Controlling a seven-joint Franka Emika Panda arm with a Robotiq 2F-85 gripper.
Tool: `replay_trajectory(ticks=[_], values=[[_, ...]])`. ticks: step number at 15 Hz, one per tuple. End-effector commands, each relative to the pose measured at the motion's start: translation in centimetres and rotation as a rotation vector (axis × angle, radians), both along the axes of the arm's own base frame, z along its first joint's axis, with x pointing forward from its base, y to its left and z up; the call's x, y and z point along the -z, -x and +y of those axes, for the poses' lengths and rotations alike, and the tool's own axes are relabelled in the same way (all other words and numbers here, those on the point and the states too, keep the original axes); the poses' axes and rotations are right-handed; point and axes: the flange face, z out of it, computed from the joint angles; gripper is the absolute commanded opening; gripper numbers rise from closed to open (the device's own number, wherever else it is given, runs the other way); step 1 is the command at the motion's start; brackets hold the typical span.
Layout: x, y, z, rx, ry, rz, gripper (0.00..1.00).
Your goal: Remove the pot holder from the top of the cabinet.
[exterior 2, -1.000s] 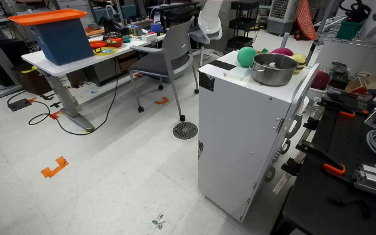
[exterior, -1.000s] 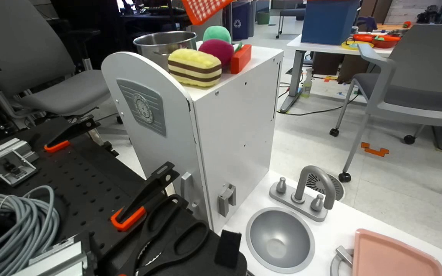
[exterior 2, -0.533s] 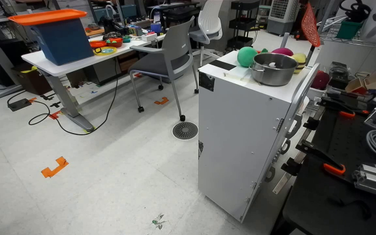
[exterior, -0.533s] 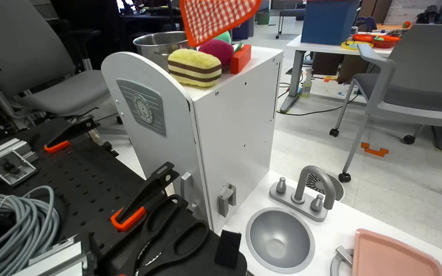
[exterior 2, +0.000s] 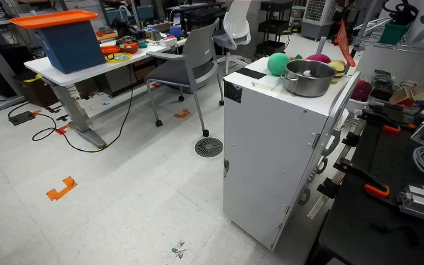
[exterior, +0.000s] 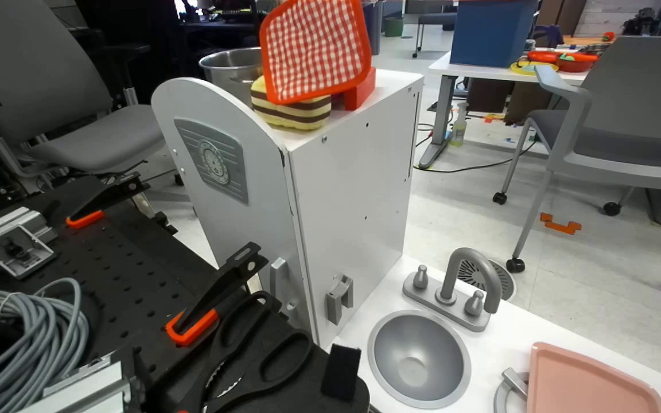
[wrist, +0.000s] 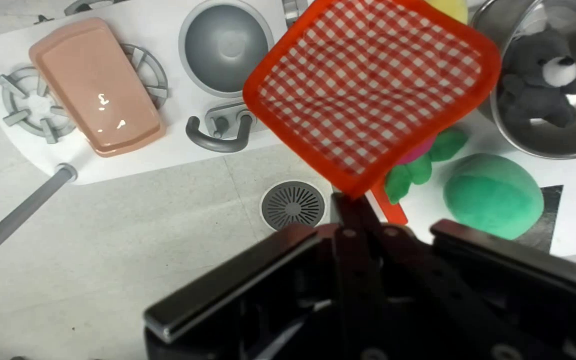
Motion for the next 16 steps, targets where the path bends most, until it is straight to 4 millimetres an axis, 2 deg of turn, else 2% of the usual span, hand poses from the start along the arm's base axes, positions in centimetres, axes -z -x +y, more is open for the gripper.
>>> replay_trajectory(ticks=[1, 16], values=[[-0.6, -0.2, -1.7, 0.015, -0.053, -0.013, 0.00], [-2.1, 1.7, -7.3, 0.184, -0.137, -0.076, 0.00]])
